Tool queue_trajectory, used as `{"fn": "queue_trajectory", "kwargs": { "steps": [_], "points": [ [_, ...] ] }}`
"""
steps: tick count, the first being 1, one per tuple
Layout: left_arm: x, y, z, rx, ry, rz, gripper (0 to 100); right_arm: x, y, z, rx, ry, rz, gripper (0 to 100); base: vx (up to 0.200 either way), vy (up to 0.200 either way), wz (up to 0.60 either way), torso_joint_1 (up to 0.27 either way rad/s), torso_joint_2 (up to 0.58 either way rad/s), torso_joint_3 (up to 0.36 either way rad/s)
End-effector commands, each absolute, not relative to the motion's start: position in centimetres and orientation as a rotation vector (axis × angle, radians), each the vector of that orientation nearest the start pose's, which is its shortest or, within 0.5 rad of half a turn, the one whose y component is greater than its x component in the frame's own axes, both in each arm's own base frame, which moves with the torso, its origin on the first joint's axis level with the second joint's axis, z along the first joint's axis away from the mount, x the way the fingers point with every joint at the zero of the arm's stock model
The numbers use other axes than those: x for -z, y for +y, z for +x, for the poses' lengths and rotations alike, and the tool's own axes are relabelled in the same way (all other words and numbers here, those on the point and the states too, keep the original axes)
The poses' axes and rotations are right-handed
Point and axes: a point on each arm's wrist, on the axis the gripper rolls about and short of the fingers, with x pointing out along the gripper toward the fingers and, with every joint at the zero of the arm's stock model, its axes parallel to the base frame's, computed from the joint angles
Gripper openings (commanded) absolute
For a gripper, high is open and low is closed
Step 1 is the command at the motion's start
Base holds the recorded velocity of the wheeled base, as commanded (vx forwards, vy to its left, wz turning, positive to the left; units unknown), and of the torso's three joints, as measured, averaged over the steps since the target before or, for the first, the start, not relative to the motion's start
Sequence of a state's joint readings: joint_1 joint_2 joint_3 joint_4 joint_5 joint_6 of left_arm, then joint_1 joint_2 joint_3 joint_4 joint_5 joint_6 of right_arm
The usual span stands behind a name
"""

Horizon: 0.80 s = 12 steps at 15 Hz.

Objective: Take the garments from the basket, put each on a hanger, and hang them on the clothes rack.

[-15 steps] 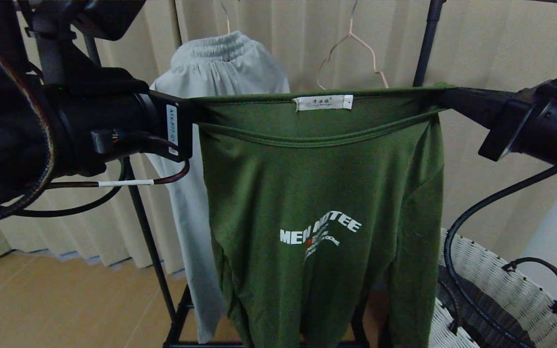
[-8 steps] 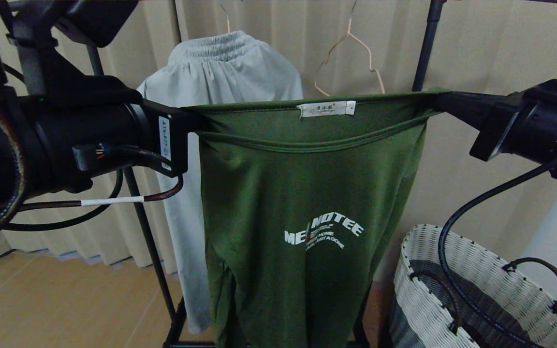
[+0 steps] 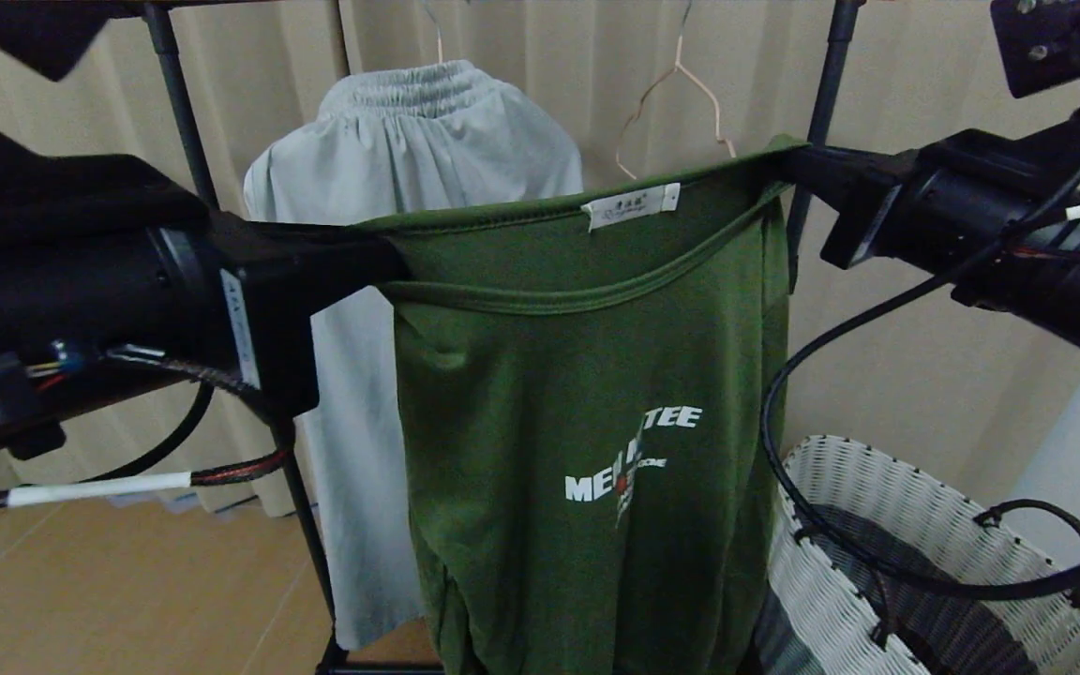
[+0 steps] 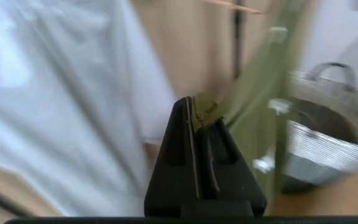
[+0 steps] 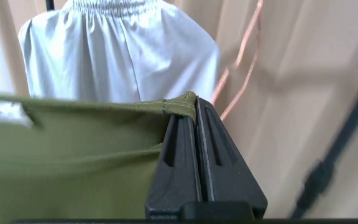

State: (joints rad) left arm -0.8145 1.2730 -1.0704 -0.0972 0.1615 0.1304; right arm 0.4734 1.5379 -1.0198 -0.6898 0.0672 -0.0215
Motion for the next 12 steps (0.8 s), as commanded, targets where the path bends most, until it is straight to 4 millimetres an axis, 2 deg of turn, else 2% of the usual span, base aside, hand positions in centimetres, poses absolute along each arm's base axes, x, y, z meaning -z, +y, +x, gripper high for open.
{"fn": "queue_trajectory", "kwargs": {
  "steps": [1,4,9,12],
  "points": [
    [-31.8,-13.5,12.9,0.682,0.028,0.166,0,-28.4,14.0,27.0,-0.541,-0.147,0.008,0,0.0,0.0,0.0,0.0,0.0,0.0],
    [-31.4,-13.1,12.4,0.722,0.031,0.164,0,-28.0,14.3,27.5,-0.54,-0.156,0.01,0,0.0,0.0,0.0,0.0,0.0,0.0],
    [-31.1,-13.1,12.9,0.692,0.045,0.169,0,-28.7,13.7,26.5,-0.532,-0.174,0.01,0,0.0,0.0,0.0,0.0,0.0,0.0],
    [-31.1,-13.9,15.2,0.551,0.059,0.176,0,-29.8,12.7,24.4,-0.529,-0.207,0.013,0,0.0,0.0,0.0,0.0,0.0,0.0]
  ]
}}
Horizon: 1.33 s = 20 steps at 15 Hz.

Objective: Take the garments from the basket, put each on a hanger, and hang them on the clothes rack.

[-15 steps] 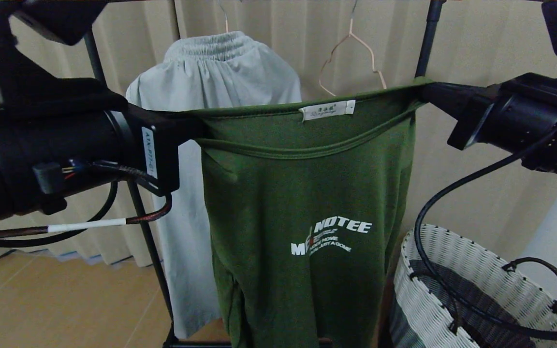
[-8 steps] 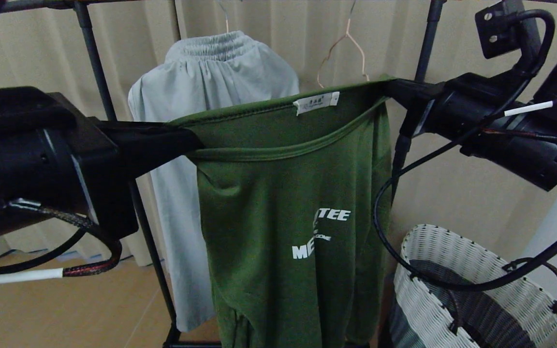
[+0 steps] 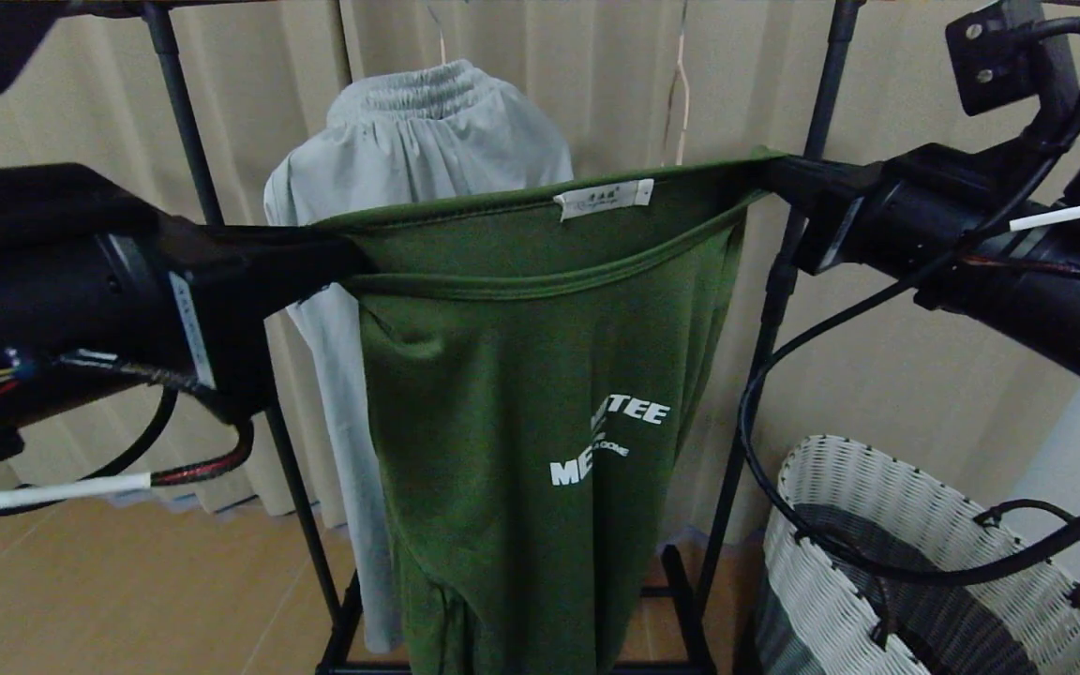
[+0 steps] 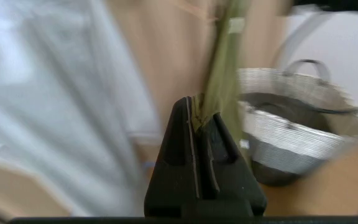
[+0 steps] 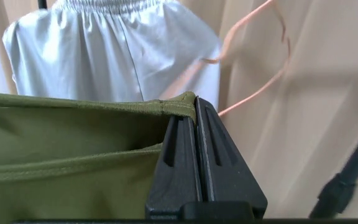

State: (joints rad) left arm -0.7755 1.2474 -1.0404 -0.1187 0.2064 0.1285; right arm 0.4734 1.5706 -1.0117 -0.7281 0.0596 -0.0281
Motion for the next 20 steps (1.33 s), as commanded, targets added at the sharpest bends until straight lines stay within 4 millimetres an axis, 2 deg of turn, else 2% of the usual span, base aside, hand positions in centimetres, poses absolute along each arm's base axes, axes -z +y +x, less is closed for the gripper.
{"fn": "queue_trajectory", "kwargs": {
  "steps": [1,4,5,6,7,8,10,13,16,20],
  "points": [
    [-31.1,-14.2,15.6,0.523,0.056,0.176,0,-29.9,12.5,24.1,-0.527,-0.208,0.014,0,0.0,0.0,0.0,0.0,0.0,0.0],
    [-31.5,-16.6,18.6,0.408,0.01,0.15,0,-31.3,11.1,21.5,-0.524,-0.207,0.013,0,0.0,0.0,0.0,0.0,0.0,0.0],
    [-31.4,-17.2,20.2,0.373,0.005,0.147,0,-31.9,10.5,20.4,-0.526,-0.214,0.014,0,0.0,0.0,0.0,0.0,0.0,0.0],
    [-31.3,-17.5,21.3,0.354,0.001,0.143,0,-32.1,10.1,19.5,-0.527,-0.213,0.014,0,0.0,0.0,0.0,0.0,0.0,0.0],
    [-31.2,-17.5,21.5,0.349,0.0,0.142,0,-32.1,10.0,19.3,-0.529,-0.211,0.013,0,0.0,0.0,0.0,0.0,0.0,0.0],
    [-31.0,-17.8,23.7,0.307,-0.007,0.137,0,-32.0,9.1,17.6,-0.532,-0.201,0.012,0,0.0,0.0,0.0,0.0,0.0,0.0],
    [-30.7,-18.4,25.6,0.283,-0.022,0.126,0,-31.7,8.2,15.9,-0.534,-0.198,0.012,0,0.0,0.0,0.0,0.0,0.0,0.0],
    [-30.6,-19.8,27.2,0.287,-0.033,0.118,0,-30.1,7.4,14.0,-0.584,-0.155,0.001,0,0.0,0.0,0.0,0.0,0.0,0.0],
    [-30.5,-20.9,28.7,0.276,-0.039,0.113,0,-29.3,6.9,12.5,-0.693,-0.16,-0.006,0,0.0,0.0,0.0,0.0,0.0,0.0],
    [-30.5,-21.3,29.1,0.246,-0.051,0.091,0,-28.5,6.8,11.5,-0.798,-0.153,-0.012,0,0.0,0.0,0.0,0.0,0.0,0.0]
  ]
}}
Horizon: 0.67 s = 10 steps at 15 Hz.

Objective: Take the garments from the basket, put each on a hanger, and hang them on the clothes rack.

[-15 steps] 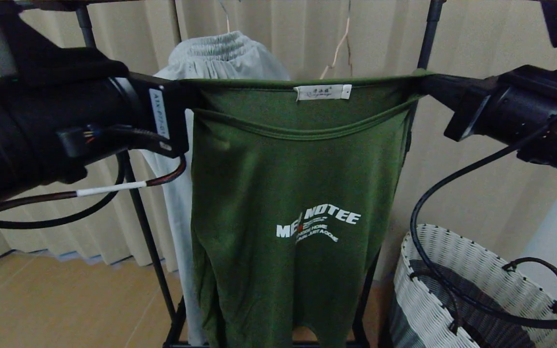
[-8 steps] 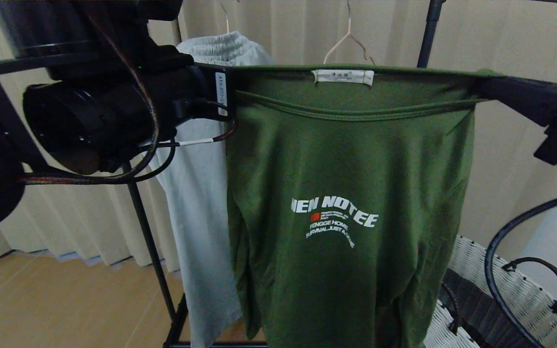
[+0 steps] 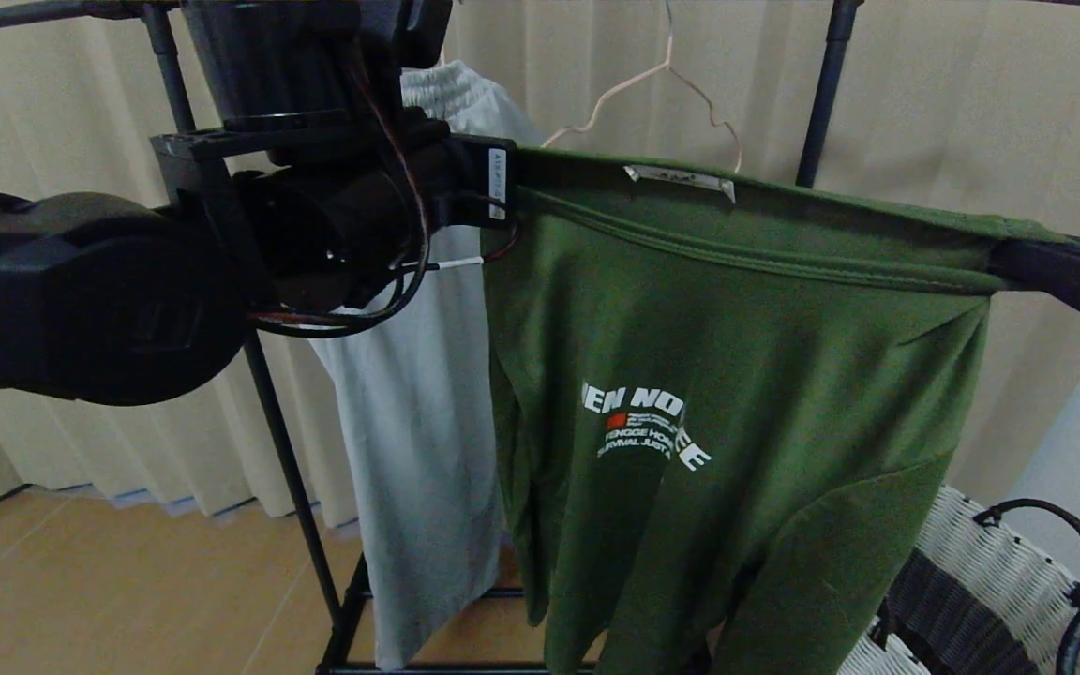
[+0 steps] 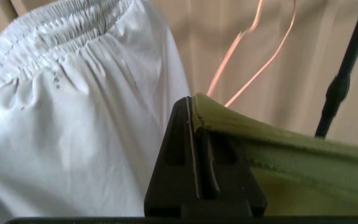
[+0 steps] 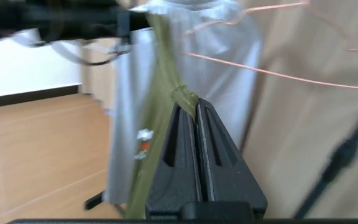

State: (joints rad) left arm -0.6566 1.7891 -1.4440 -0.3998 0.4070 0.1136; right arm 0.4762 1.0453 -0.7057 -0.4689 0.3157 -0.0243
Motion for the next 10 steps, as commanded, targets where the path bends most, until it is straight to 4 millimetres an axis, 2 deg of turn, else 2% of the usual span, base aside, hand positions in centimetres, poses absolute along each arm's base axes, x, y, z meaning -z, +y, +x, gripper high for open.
{"fn": "queue_trajectory", "kwargs": {
  "steps": [1,7,8,10],
  "points": [
    [-30.5,-21.3,29.0,0.246,-0.051,0.089,0,-28.4,6.8,11.5,-0.811,-0.15,-0.013,0,0.0,0.0,0.0,0.0,0.0,0.0],
    [-30.5,-19.3,26.5,0.252,-0.021,0.117,0,-28.2,7.2,12.7,-0.798,-0.125,-0.02,0,0.0,0.0,0.0,0.0,0.0,0.0],
    [-30.9,-18.3,25.0,0.265,0.001,0.131,0,-28.0,7.4,14.0,-0.768,-0.101,-0.032,0,0.0,0.0,0.0,0.0,0.0,0.0],
    [-31.7,-17.2,23.4,0.297,0.009,0.135,0,-27.9,7.0,15.9,-0.699,-0.09,-0.078,0,0.0,0.0,0.0,0.0,0.0,0.0]
  ]
}}
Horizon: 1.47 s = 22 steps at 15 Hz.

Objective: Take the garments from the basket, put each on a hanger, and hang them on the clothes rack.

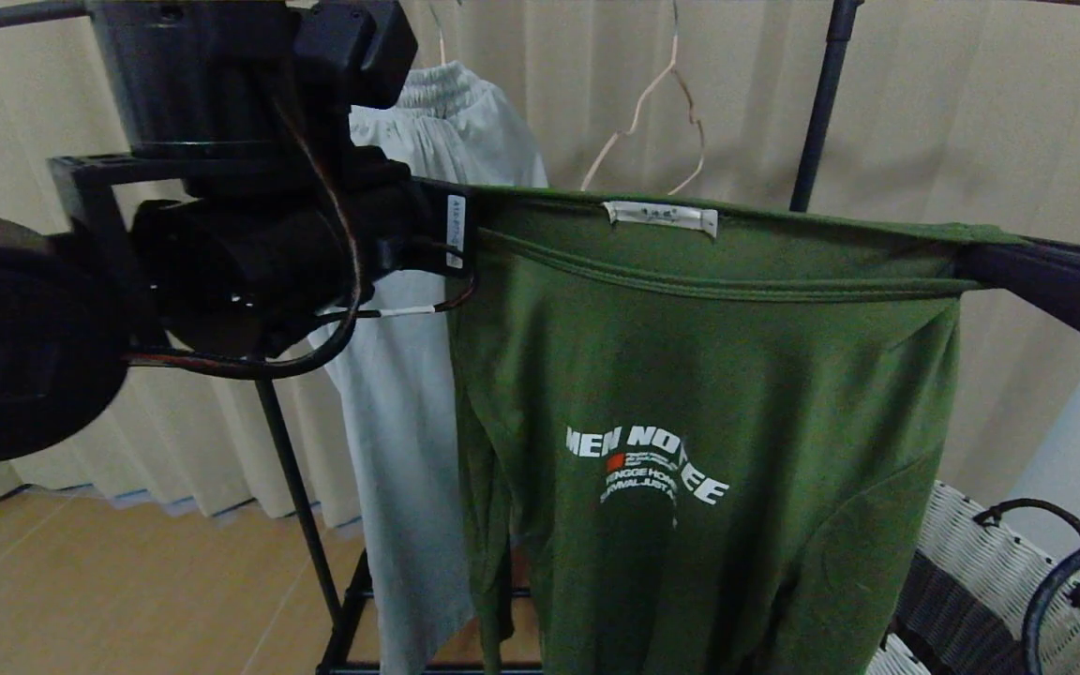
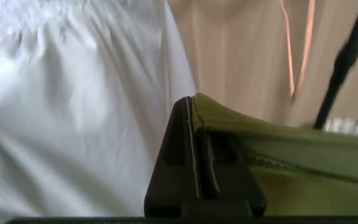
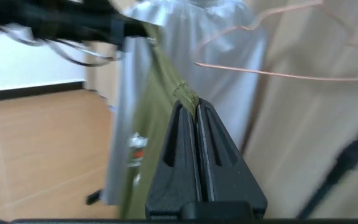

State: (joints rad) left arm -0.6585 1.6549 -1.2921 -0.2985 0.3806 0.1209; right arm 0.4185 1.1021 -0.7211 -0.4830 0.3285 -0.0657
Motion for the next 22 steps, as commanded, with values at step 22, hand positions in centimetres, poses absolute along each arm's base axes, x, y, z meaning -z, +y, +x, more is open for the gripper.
{"fn": "queue_trajectory", "kwargs": {
  "steps": [22],
  "points": [
    [-31.0,-13.6,15.6,0.543,0.127,0.192,0,-26.7,8.3,22.3,-0.515,-0.018,-0.097,0,0.0,0.0,0.0,0.0,0.0,0.0]
  ]
}}
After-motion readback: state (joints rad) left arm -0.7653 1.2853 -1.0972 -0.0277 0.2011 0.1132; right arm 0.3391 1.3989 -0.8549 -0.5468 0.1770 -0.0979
